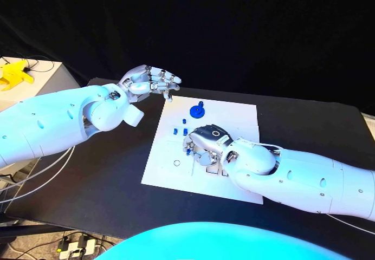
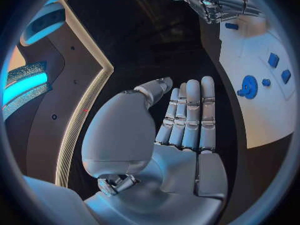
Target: Assemble the parts on the task board
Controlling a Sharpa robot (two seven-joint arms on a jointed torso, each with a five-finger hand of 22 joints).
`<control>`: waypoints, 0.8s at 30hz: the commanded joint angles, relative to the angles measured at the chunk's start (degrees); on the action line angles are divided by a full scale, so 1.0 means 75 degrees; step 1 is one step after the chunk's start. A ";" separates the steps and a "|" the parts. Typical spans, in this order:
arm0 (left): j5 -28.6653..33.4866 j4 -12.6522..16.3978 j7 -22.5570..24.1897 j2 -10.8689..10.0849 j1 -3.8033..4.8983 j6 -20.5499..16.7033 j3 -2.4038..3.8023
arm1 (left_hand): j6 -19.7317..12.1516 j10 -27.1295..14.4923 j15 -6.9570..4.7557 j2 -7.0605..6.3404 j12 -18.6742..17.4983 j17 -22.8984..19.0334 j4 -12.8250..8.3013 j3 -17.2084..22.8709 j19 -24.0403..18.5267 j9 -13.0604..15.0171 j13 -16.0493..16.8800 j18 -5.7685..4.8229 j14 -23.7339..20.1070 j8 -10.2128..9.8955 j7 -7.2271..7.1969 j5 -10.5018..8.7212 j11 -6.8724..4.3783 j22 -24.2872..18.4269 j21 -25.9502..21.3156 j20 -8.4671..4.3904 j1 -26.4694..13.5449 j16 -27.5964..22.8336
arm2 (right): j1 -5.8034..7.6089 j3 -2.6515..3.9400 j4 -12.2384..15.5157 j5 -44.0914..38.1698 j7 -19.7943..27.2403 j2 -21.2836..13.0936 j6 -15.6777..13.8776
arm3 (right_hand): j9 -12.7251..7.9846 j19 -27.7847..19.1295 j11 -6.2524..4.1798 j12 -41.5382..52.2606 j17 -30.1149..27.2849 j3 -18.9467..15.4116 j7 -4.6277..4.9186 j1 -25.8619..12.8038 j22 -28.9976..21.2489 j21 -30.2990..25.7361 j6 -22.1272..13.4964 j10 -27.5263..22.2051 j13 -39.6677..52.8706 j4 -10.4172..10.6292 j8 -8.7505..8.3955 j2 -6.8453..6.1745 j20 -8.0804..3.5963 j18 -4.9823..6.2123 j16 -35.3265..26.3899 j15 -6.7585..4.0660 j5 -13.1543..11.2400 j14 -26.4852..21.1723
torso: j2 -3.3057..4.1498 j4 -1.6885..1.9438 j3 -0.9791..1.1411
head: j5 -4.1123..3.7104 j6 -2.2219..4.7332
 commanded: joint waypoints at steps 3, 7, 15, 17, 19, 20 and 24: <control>0.0051 0.0009 0.0019 0.0014 0.0003 0.0099 0.0004 | 0.0003 -0.0031 -0.0013 0.0011 -0.0043 -0.0007 -0.0039 -0.0003 0.0014 -0.0009 -0.0008 0.0099 -0.0050 -0.0027 0.0051 0.0032 0.0036 0.0008 -0.0016 0.0027 0.0077 -0.0035 | -0.0027 -0.0003 -0.0035 -0.0132 -0.0018 0.0039 0.0120 | 0.0013 0.0151 -0.0208 0.0003 -0.0010 0.0046 0.0013 0.0009 0.0395 -0.0034 0.0020 0.0263 0.0007 -0.0020 0.0043 0.0056 -0.0052 -0.0060 -0.0047 -0.0057 0.0019 0.0329 | 0.0001 0.0000 -0.0003 | 0.0019 0.0001; 0.0051 0.0008 0.0013 0.0014 0.0003 0.0120 0.0004 | 0.0003 -0.0031 -0.0013 0.0011 -0.0043 -0.0007 -0.0039 -0.0003 0.0014 -0.0009 -0.0008 0.0099 -0.0050 -0.0027 0.0051 0.0032 0.0036 0.0008 -0.0016 0.0027 0.0077 -0.0035 | -0.0047 -0.0003 -0.0116 -0.0170 -0.0042 0.0080 0.0152 | 0.0022 0.0147 -0.0207 -0.0010 -0.0015 0.0053 0.0014 -0.0007 0.0392 -0.0047 0.0018 0.0270 0.0009 -0.0040 0.0041 0.0058 -0.0052 -0.0057 -0.0049 -0.0056 0.0021 0.0329 | -0.0001 -0.0001 0.0001 | 0.0015 0.0001; 0.0049 0.0008 -0.0003 0.0014 0.0003 0.0154 0.0004 | 0.0004 -0.0032 -0.0011 0.0016 -0.0044 -0.0008 -0.0040 -0.0011 0.0005 -0.0011 -0.0008 0.0099 -0.0055 -0.0027 0.0052 0.0033 0.0037 0.0011 -0.0015 0.0030 0.0076 -0.0042 | -0.0071 -0.0008 -0.0238 -0.0272 -0.0093 0.0146 0.0262 | 0.0022 0.0147 -0.0207 -0.0010 -0.0015 0.0053 0.0014 -0.0007 0.0392 -0.0047 0.0018 0.0270 0.0009 -0.0040 0.0041 0.0058 -0.0052 -0.0057 -0.0049 -0.0056 0.0021 0.0329 | 0.0001 0.0011 -0.0004 | 0.0017 0.0001; 0.0047 0.0007 -0.0007 0.0013 0.0003 0.0161 0.0004 | 0.0004 -0.0032 -0.0011 0.0016 -0.0044 -0.0008 -0.0040 -0.0011 0.0005 -0.0011 -0.0008 0.0099 -0.0055 -0.0027 0.0052 0.0033 0.0037 0.0011 -0.0015 0.0030 0.0076 -0.0042 | -0.0076 -0.0010 -0.0267 -0.0316 -0.0113 0.0155 0.0306 | 0.0022 0.0147 -0.0207 -0.0010 -0.0015 0.0053 0.0014 -0.0007 0.0392 -0.0047 0.0018 0.0270 0.0009 -0.0040 0.0041 0.0058 -0.0052 -0.0057 -0.0049 -0.0056 0.0021 0.0329 | -0.0002 0.0003 -0.0002 | 0.0033 0.0001; 0.0046 0.0006 -0.0009 0.0013 0.0003 0.0165 0.0004 | 0.0004 -0.0032 -0.0011 0.0016 -0.0044 -0.0008 -0.0040 -0.0011 0.0005 -0.0011 -0.0008 0.0099 -0.0055 -0.0027 0.0052 0.0033 0.0037 0.0011 -0.0015 0.0030 0.0076 -0.0042 | -0.0080 -0.0012 -0.0283 -0.0353 -0.0129 0.0159 0.0338 | 0.0022 0.0147 -0.0207 -0.0010 -0.0015 0.0053 0.0014 -0.0007 0.0392 -0.0047 0.0018 0.0270 0.0009 -0.0040 0.0041 0.0058 -0.0052 -0.0057 -0.0049 -0.0056 0.0021 0.0329 | -0.0002 -0.0002 -0.0001 | 0.0036 0.0001; 0.0046 0.0006 -0.0010 0.0013 0.0003 0.0166 0.0004 | 0.0004 -0.0032 -0.0011 0.0016 -0.0044 -0.0008 -0.0040 -0.0011 0.0005 -0.0011 -0.0008 0.0099 -0.0055 -0.0027 0.0052 0.0033 0.0037 0.0011 -0.0015 0.0030 0.0076 -0.0042 | -0.0081 -0.0013 -0.0289 -0.0369 -0.0134 0.0160 0.0350 | 0.0026 0.0143 -0.0206 -0.0018 -0.0026 0.0058 0.0016 -0.0016 0.0385 -0.0063 0.0014 0.0271 0.0009 -0.0049 0.0038 0.0061 -0.0052 -0.0054 -0.0055 -0.0055 0.0023 0.0326 | -0.0001 -0.0001 0.0000 | 0.0035 0.0001; 0.0043 0.0003 -0.0016 0.0014 0.0003 0.0175 0.0004 | 0.0004 -0.0032 -0.0011 0.0016 -0.0044 -0.0008 -0.0040 -0.0011 0.0005 -0.0011 -0.0008 0.0099 -0.0055 -0.0027 0.0052 0.0033 0.0037 0.0011 -0.0015 0.0030 0.0076 -0.0042 | -0.0089 -0.0021 -0.0310 -0.0366 -0.0035 0.0171 0.0429 | 0.0030 0.0138 -0.0202 -0.0028 -0.0040 0.0058 0.0020 -0.0032 0.0378 -0.0081 0.0009 0.0269 0.0008 -0.0054 0.0035 0.0060 -0.0051 -0.0051 -0.0063 -0.0053 0.0021 0.0324 | -0.0001 -0.0006 0.0000 | 0.0040 0.0001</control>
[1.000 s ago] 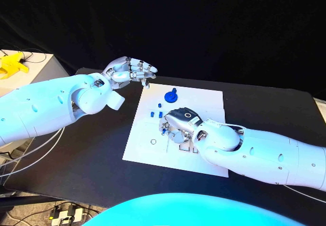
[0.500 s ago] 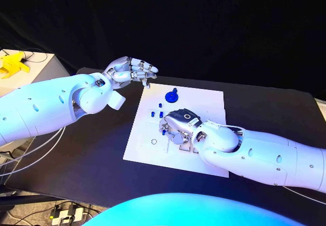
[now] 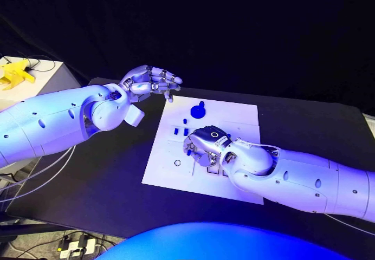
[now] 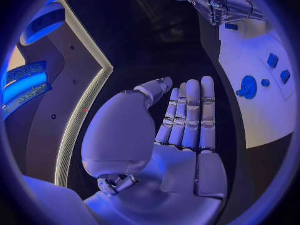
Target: Assemble the parts on the task board
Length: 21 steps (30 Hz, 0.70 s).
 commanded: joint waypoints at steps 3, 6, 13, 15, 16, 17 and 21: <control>0.0043 0.0008 0.0016 0.0015 0.0003 0.0147 0.0005 | 0.0004 -0.0032 -0.0011 0.0016 -0.0044 -0.0010 -0.0040 -0.0011 0.0005 -0.0011 -0.0009 0.0098 -0.0055 -0.0026 0.0052 0.0033 0.0037 0.0011 -0.0015 0.0030 0.0076 -0.0042 | -0.0022 -0.0021 -0.0061 -0.0038 0.0188 0.0009 0.0321 | 0.0027 0.0108 -0.0131 -0.0141 -0.0085 0.0003 0.0093 -0.0188 0.0355 -0.0121 -0.0109 0.0116 -0.0025 -0.0034 -0.0060 0.0058 -0.0028 -0.0043 -0.0071 -0.0008 0.0065 0.0309 | -0.0006 -0.0014 0.0000 | 0.0014 0.0001; 0.0042 0.0004 0.0011 0.0016 0.0003 0.0152 0.0005 | 0.0004 -0.0032 -0.0011 0.0016 -0.0044 -0.0010 -0.0040 -0.0011 0.0005 -0.0011 -0.0009 0.0098 -0.0055 -0.0026 0.0052 0.0033 0.0037 0.0011 -0.0015 0.0030 0.0076 -0.0042 | -0.0022 -0.0029 -0.0083 0.0113 0.0370 0.0008 0.0339 | 0.0020 -0.0126 0.0073 -0.0578 -0.0378 -0.0208 0.0247 -0.0550 -0.0032 -0.0929 -0.0411 -0.0523 -0.0202 0.0013 -0.0239 -0.0149 0.0085 0.0075 -0.0257 0.0178 0.0249 0.0214 | -0.0007 -0.0015 0.0000 | 0.0011 0.0001; 0.0041 -0.0005 -0.0010 0.0013 0.0003 0.0166 0.0004 | 0.0004 -0.0032 -0.0011 0.0016 -0.0044 -0.0010 -0.0040 -0.0011 0.0005 -0.0011 -0.0009 0.0098 -0.0055 -0.0026 0.0052 0.0033 0.0037 0.0011 -0.0015 0.0030 0.0076 -0.0042 | -0.0021 -0.0036 -0.0061 0.0265 0.0525 -0.0074 0.0088 | -0.0006 -0.0867 0.0250 -0.0546 -0.1750 -0.0879 0.0313 -0.0672 -0.1228 -0.3274 -0.0862 -0.1725 -0.0438 -0.0095 -0.0626 -0.0341 0.0294 0.0457 -0.1175 0.0327 0.0238 -0.0423 | -0.0006 -0.0010 0.0001 | -0.0008 0.0001; 0.0041 -0.0007 -0.0017 0.0014 0.0003 0.0162 0.0003 | 0.0004 -0.0030 -0.0011 0.0022 -0.0045 -0.0011 -0.0047 -0.0015 -0.0003 -0.0014 -0.0009 0.0100 -0.0059 -0.0026 0.0052 0.0036 0.0036 0.0013 -0.0013 0.0031 0.0084 -0.0049 | -0.0021 -0.0037 -0.0049 0.0278 0.0501 -0.0104 -0.0001 | -0.0021 -0.0948 0.0266 -0.0500 -0.1926 -0.1049 0.0301 -0.0631 -0.1403 -0.3583 -0.0956 -0.1895 -0.0430 -0.0121 -0.0724 -0.0327 0.0317 0.0502 -0.1278 0.0341 0.0223 -0.0521 | -0.0007 -0.0013 0.0003 | -0.0009 0.0001; 0.0041 -0.0008 -0.0020 0.0014 0.0003 0.0160 0.0003 | 0.0004 -0.0030 -0.0011 0.0022 -0.0045 -0.0011 -0.0047 -0.0015 -0.0003 -0.0014 -0.0009 0.0100 -0.0059 -0.0026 0.0052 0.0036 0.0036 0.0013 -0.0013 0.0031 0.0084 -0.0049 | -0.0021 -0.0037 -0.0041 0.0282 0.0479 -0.0121 -0.0050 | -0.0029 -0.0961 0.0271 -0.0479 -0.1978 -0.1116 0.0307 -0.0613 -0.1451 -0.3662 -0.0999 -0.1950 -0.0428 -0.0129 -0.0766 -0.0323 0.0320 0.0515 -0.1301 0.0350 0.0231 -0.0543 | -0.0008 -0.0015 0.0003 | -0.0013 0.0001; 0.0041 -0.0010 -0.0023 0.0015 0.0003 0.0160 0.0003 | 0.0004 -0.0030 -0.0011 0.0022 -0.0045 -0.0011 -0.0047 -0.0015 -0.0003 -0.0014 -0.0009 0.0100 -0.0059 -0.0026 0.0052 0.0036 0.0036 0.0013 -0.0013 0.0031 0.0084 -0.0049 | -0.0021 -0.0037 -0.0032 0.0282 0.0454 -0.0140 -0.0100 | -0.0037 -0.0978 0.0279 -0.0467 -0.2014 -0.1170 0.0312 -0.0595 -0.1502 -0.3752 -0.1036 -0.2000 -0.0428 -0.0137 -0.0800 -0.0321 0.0327 0.0525 -0.1316 0.0351 0.0238 -0.0560 | -0.0008 -0.0015 0.0003 | -0.0023 0.0001; 0.0041 -0.0018 -0.0030 0.0015 0.0003 0.0162 0.0002 | -0.0025 -0.0036 -0.0011 0.0024 -0.0049 -0.0013 -0.0062 -0.0014 -0.0008 -0.0023 -0.0010 0.0102 -0.0060 -0.0043 0.0062 0.0040 0.0041 0.0019 -0.0006 0.0030 0.0102 -0.0055 | -0.0020 -0.0036 0.0046 0.0280 0.0338 -0.0233 -0.0298 | -0.0051 -0.0998 0.0295 -0.0405 -0.2102 -0.1349 0.0326 -0.0532 -0.1614 -0.3934 -0.1092 -0.2126 -0.0423 -0.0154 -0.0882 -0.0294 0.0341 0.0546 -0.1343 0.0363 0.0255 -0.0602 | -0.0005 -0.0009 0.0006 | -0.0034 0.0001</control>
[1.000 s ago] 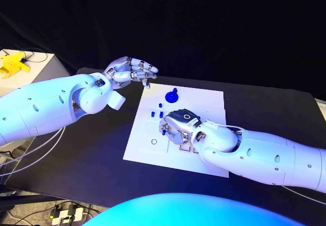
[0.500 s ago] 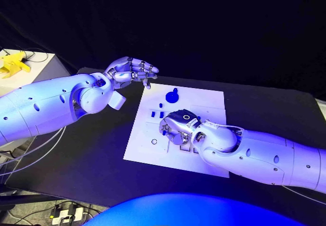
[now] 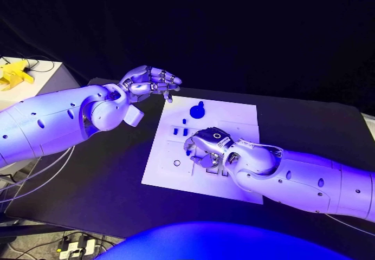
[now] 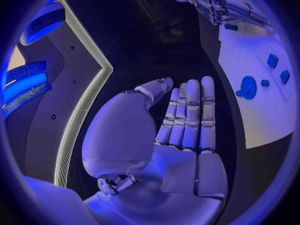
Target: Assemble the parts on the task board
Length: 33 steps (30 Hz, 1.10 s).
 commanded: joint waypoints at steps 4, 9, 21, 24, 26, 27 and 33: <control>0.0042 -0.0016 0.0007 0.0015 0.0003 0.0131 0.0003 | -0.0003 -0.0037 -0.0011 -0.0001 -0.0050 -0.0008 -0.0047 0.0010 -0.0010 -0.0009 -0.0010 0.0102 -0.0061 -0.0047 0.0036 0.0042 0.0042 0.0015 -0.0002 0.0030 0.0081 -0.0028 | 0.0000 0.0002 0.0184 0.0033 -0.0110 -0.0166 -0.0464 | -0.0023 -0.0041 0.0008 0.0121 -0.0076 -0.0236 -0.0012 0.0167 -0.0084 -0.0119 -0.0110 -0.0150 0.0016 -0.0008 -0.0120 0.0075 0.0004 0.0125 -0.0035 0.0015 0.0015 -0.0065 | -0.0003 -0.0003 0.0009 | -0.0047 0.0001; 0.0042 -0.0028 0.0003 0.0016 0.0001 0.0142 0.0000 | -0.0003 -0.0037 -0.0011 -0.0001 -0.0050 -0.0008 -0.0047 0.0010 -0.0010 -0.0009 -0.0010 0.0102 -0.0061 -0.0047 0.0036 0.0042 0.0042 0.0015 -0.0002 0.0030 0.0081 -0.0028 | 0.0060 0.0041 0.0464 0.0217 -0.0130 -0.0471 -0.0767 | -0.0030 -0.0003 0.0005 0.0209 -0.0090 -0.0395 -0.0026 0.0216 -0.0093 -0.0106 -0.0111 -0.0189 0.0024 0.0010 -0.0171 0.0120 0.0006 0.0118 -0.0011 0.0013 0.0035 -0.0057 | 0.0000 -0.0010 0.0008 | -0.0134 0.0001; 0.0042 -0.0020 -0.0006 -0.0007 -0.0002 0.0152 -0.0009 | -0.0003 -0.0037 -0.0011 -0.0001 -0.0050 -0.0008 -0.0047 0.0010 -0.0010 -0.0009 -0.0010 0.0102 -0.0061 -0.0047 0.0036 0.0042 0.0042 0.0015 -0.0002 0.0030 0.0081 -0.0028 | 0.0729 0.0307 0.1066 0.1154 -0.0035 -0.1803 0.0223 | -0.0067 0.0626 -0.0119 0.0702 0.0762 -0.0481 -0.0088 0.0090 0.0603 0.1312 -0.0099 0.0210 0.0000 0.0162 -0.0422 0.0053 -0.0101 -0.0111 0.0724 -0.0098 0.0071 0.0503 | -0.0004 -0.0089 0.0016 | -0.0333 0.0001; 0.0043 -0.0013 -0.0009 -0.0006 -0.0005 0.0165 -0.0012 | -0.0003 -0.0037 -0.0011 -0.0001 -0.0050 -0.0008 -0.0047 0.0010 -0.0010 -0.0009 -0.0010 0.0102 -0.0061 -0.0047 0.0036 0.0042 0.0042 0.0015 -0.0002 0.0030 0.0081 -0.0028 | 0.0871 0.0329 0.1022 0.1080 -0.0054 -0.2091 0.0671 | -0.0069 0.0647 -0.0111 0.0715 0.0796 -0.0868 -0.0115 0.0103 0.0622 0.1340 -0.0154 0.0047 -0.0001 0.0238 -0.0500 0.0029 -0.0101 -0.0123 0.0769 -0.0092 0.0101 0.0517 | -0.0008 -0.0103 0.0012 | -0.0354 0.0001; 0.0043 -0.0014 -0.0010 -0.0006 -0.0008 0.0171 -0.0014 | -0.0003 -0.0037 -0.0011 -0.0001 -0.0050 -0.0008 -0.0047 0.0010 -0.0010 -0.0009 -0.0010 0.0102 -0.0061 -0.0047 0.0036 0.0042 0.0042 0.0015 -0.0002 0.0030 0.0081 -0.0028 | 0.0917 0.0335 0.0975 0.1025 -0.0040 -0.2203 0.0859 | -0.0062 0.0668 -0.0102 0.0780 0.0819 -0.1500 -0.0130 0.0258 0.0636 0.1354 -0.0186 -0.0084 0.0004 0.0365 -0.0579 0.0140 -0.0085 -0.0135 0.0812 -0.0079 -0.0008 0.0523 | -0.0006 -0.0104 0.0016 | -0.0362 0.0001; 0.0043 -0.0015 -0.0010 -0.0006 -0.0011 0.0174 -0.0016 | -0.0003 -0.0037 -0.0011 -0.0001 -0.0050 -0.0008 -0.0047 0.0010 -0.0010 -0.0009 -0.0010 0.0102 -0.0061 -0.0047 0.0036 0.0042 0.0042 0.0015 -0.0002 0.0030 0.0081 -0.0028 | 0.0935 0.0338 0.0946 0.0972 -0.0034 -0.2243 0.0934 | -0.0062 0.0673 -0.0098 0.0794 0.0824 -0.1641 -0.0140 0.0308 0.0641 0.1360 -0.0192 -0.0117 0.0002 0.0408 -0.0597 0.0198 -0.0085 -0.0135 0.0821 -0.0073 -0.0022 0.0524 | 0.0001 -0.0094 0.0024 | -0.0367 0.0001; 0.0043 -0.0025 -0.0013 0.0002 -0.0025 0.0197 -0.0023 | -0.0006 -0.0038 -0.0008 0.0003 -0.0052 -0.0010 -0.0058 0.0006 -0.0016 -0.0012 -0.0010 0.0102 -0.0064 -0.0049 0.0038 0.0040 0.0045 0.0022 0.0007 0.0031 0.0091 -0.0035 | 0.0978 0.0341 0.0797 0.0702 -0.0004 -0.2272 0.1164 | -0.0063 0.0694 -0.0077 0.0961 0.0778 -0.2661 -0.0188 0.0822 0.0634 0.1313 -0.0190 -0.0285 0.0001 0.0780 -0.0737 0.0442 -0.0070 -0.0129 0.0844 -0.0059 -0.0030 0.0513 | -0.0001 -0.0075 0.0019 | -0.0368 0.0001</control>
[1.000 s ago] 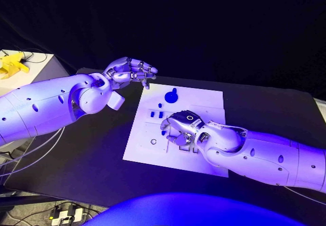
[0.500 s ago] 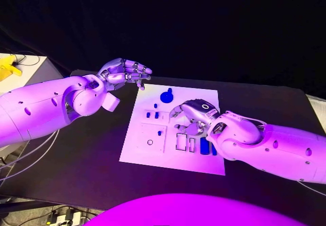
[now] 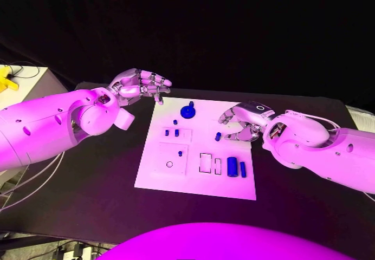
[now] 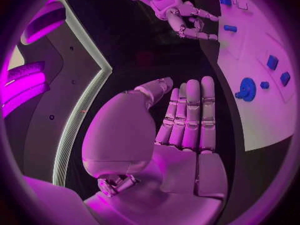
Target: Assemble the parts on the task board
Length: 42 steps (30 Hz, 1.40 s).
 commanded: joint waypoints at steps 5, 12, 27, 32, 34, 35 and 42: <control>0.0043 0.0008 0.0025 0.0014 -0.0009 0.0158 -0.0002 | -0.0006 -0.0010 -0.0008 0.0003 -0.0052 -0.0010 -0.0059 0.0006 -0.0016 -0.0007 -0.0010 0.0102 -0.0064 -0.0049 0.0038 0.0040 0.0017 0.0006 0.0007 0.0031 0.0091 -0.0035 | 0.0002 -0.0016 -0.0144 -0.0336 0.0083 0.0140 0.0681 | 0.0006 0.0087 -0.0002 0.0120 0.0017 -0.0499 -0.0075 0.0333 0.0031 0.0026 0.0057 -0.0122 -0.0002 0.0336 -0.0071 0.0092 0.0014 -0.0134 0.0088 0.0040 -0.0022 0.0044 | 0.0003 0.0026 -0.0017 | 0.0008 0.0001; 0.0043 0.0007 0.0023 0.0014 -0.0011 0.0162 -0.0003 | -0.0006 -0.0010 -0.0008 0.0003 -0.0052 -0.0010 -0.0059 0.0006 -0.0016 -0.0007 -0.0010 0.0102 -0.0064 -0.0049 0.0038 0.0040 0.0017 0.0006 0.0007 0.0031 0.0091 -0.0035 | -0.0043 -0.0048 -0.0347 -0.0393 0.0034 0.0414 0.0528 | 0.0006 0.0179 -0.0054 0.0267 0.0078 -0.0388 -0.0022 0.0580 0.0154 0.0252 0.0146 0.0056 0.0005 0.0456 -0.0097 0.0259 -0.0022 -0.0164 0.0152 -0.0006 -0.0009 0.0112 | -0.0002 0.0019 -0.0020 | 0.0026 0.0001; 0.0043 0.0010 0.0009 -0.0004 -0.0011 0.0163 -0.0004 | -0.0003 -0.0012 -0.0004 0.0009 -0.0054 -0.0012 -0.0059 -0.0002 -0.0025 -0.0009 -0.0011 0.0100 -0.0067 -0.0048 0.0040 0.0039 0.0021 0.0012 0.0013 0.0034 0.0088 -0.0041 | -0.0117 -0.0086 -0.0526 -0.0579 -0.0103 0.0667 0.0802 | 0.0054 0.0399 -0.0186 -0.0108 0.0275 0.2048 0.0008 0.0585 0.0703 0.1133 0.0923 0.1421 0.0003 0.0747 -0.0029 -0.0142 -0.0130 -0.0306 0.0307 -0.0111 -0.0678 0.0216 | -0.0005 -0.0009 -0.0017 | 0.0043 0.0001; 0.0043 0.0009 0.0002 -0.0010 -0.0011 0.0168 -0.0004 | -0.0003 -0.0012 -0.0004 0.0009 -0.0054 -0.0012 -0.0059 -0.0002 -0.0025 -0.0009 -0.0011 0.0100 -0.0067 -0.0048 0.0040 0.0039 0.0021 0.0012 0.0013 0.0034 0.0088 -0.0041 | -0.0122 -0.0093 -0.0539 -0.0661 -0.0151 0.0673 0.0862 | 0.0083 0.0391 -0.0177 -0.0240 0.0274 0.2307 0.0007 0.0476 0.0724 0.1137 0.0968 0.1465 0.0004 0.0683 -0.0021 -0.0272 -0.0129 -0.0307 0.0312 -0.0112 -0.0691 0.0213 | -0.0008 -0.0002 -0.0014 | 0.0029 0.0001; 0.0043 0.0009 -0.0002 -0.0011 -0.0011 0.0171 -0.0004 | -0.0003 -0.0012 -0.0004 0.0009 -0.0054 -0.0012 -0.0059 -0.0002 -0.0025 -0.0009 -0.0011 0.0100 -0.0067 -0.0048 0.0040 0.0039 0.0021 0.0012 0.0013 0.0034 0.0088 -0.0041 | -0.0123 -0.0095 -0.0547 -0.0675 -0.0156 0.0678 0.0864 | 0.0088 0.0382 -0.0171 -0.0272 0.0255 0.2345 0.0009 0.0442 0.0713 0.1105 0.0970 0.1455 0.0003 0.0676 -0.0022 -0.0298 -0.0129 -0.0301 0.0303 -0.0108 -0.0695 0.0207 | -0.0009 0.0003 -0.0014 | 0.0029 0.0001; 0.0043 0.0008 -0.0004 -0.0012 -0.0011 0.0172 -0.0004 | -0.0003 -0.0012 -0.0004 0.0009 -0.0054 -0.0012 -0.0059 -0.0002 -0.0025 -0.0009 -0.0011 0.0100 -0.0067 -0.0048 0.0040 0.0039 0.0021 0.0012 0.0013 0.0034 0.0088 -0.0041 | -0.0123 -0.0096 -0.0553 -0.0681 -0.0157 0.0683 0.0866 | 0.0095 0.0350 -0.0161 -0.0323 0.0214 0.2393 0.0011 0.0391 0.0655 0.0976 0.0969 0.1421 -0.0001 0.0668 -0.0025 -0.0332 -0.0125 -0.0281 0.0281 -0.0101 -0.0706 0.0194 | -0.0009 0.0005 -0.0013 | 0.0028 0.0001; 0.0043 0.0006 -0.0016 -0.0014 -0.0011 0.0179 -0.0004 | -0.0003 -0.0012 -0.0004 0.0009 -0.0054 -0.0012 -0.0059 -0.0002 -0.0025 -0.0009 -0.0011 0.0100 -0.0067 -0.0048 0.0040 0.0039 0.0021 0.0012 0.0013 0.0034 0.0088 -0.0041 | -0.0146 -0.0107 -0.0579 -0.0674 -0.0136 0.0729 0.0819 | 0.0109 0.0305 -0.0133 -0.0472 0.0169 0.2516 0.0012 0.0272 0.0614 0.0867 0.0946 0.1290 -0.0011 0.0633 -0.0043 -0.0393 -0.0110 -0.0268 0.0257 -0.0082 -0.0734 0.0178 | -0.0003 0.0004 -0.0012 | 0.0037 0.0001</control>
